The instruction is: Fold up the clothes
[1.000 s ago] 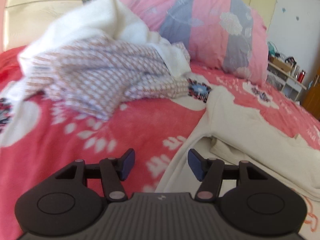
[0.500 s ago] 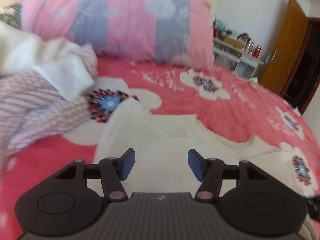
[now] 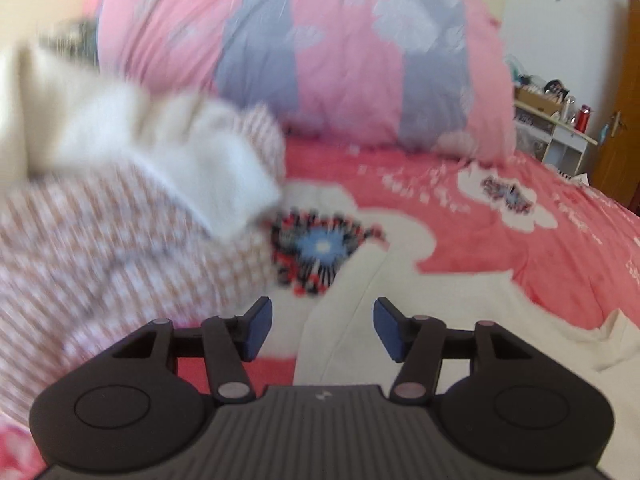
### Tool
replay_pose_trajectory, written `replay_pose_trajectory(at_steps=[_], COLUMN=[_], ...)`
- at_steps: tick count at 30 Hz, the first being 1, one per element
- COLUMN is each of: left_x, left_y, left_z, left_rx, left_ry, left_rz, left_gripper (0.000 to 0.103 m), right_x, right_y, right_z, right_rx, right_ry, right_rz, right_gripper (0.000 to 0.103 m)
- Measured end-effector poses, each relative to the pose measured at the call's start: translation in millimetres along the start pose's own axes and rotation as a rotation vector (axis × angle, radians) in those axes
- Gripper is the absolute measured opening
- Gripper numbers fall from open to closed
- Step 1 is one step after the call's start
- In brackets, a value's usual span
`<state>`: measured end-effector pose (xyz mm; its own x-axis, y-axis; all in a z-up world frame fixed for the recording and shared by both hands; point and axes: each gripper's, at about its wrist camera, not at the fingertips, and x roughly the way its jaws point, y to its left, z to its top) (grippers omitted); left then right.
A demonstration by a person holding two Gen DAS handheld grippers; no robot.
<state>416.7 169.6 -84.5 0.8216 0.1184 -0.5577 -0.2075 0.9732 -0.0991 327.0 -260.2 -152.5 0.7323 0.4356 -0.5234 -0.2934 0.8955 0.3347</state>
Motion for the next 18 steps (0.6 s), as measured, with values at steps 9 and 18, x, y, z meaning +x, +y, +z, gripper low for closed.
replay_pose_trajectory(at_steps=[9, 18], left_x=[43, 85], left_y=[-47, -6], left_z=[0, 17], left_rx=[0.126, -0.088], left_ry=[0.086, 0.101], left_rz=[-0.043, 0.088], left_gripper=[0.059, 0.065], right_x=[1, 1], right_y=[-8, -16], right_z=[0, -2], right_rx=[0.046, 0.089], right_ry=[-0.009, -0.019], right_rz=[0.041, 0.08], right_gripper=[0.006, 0.006])
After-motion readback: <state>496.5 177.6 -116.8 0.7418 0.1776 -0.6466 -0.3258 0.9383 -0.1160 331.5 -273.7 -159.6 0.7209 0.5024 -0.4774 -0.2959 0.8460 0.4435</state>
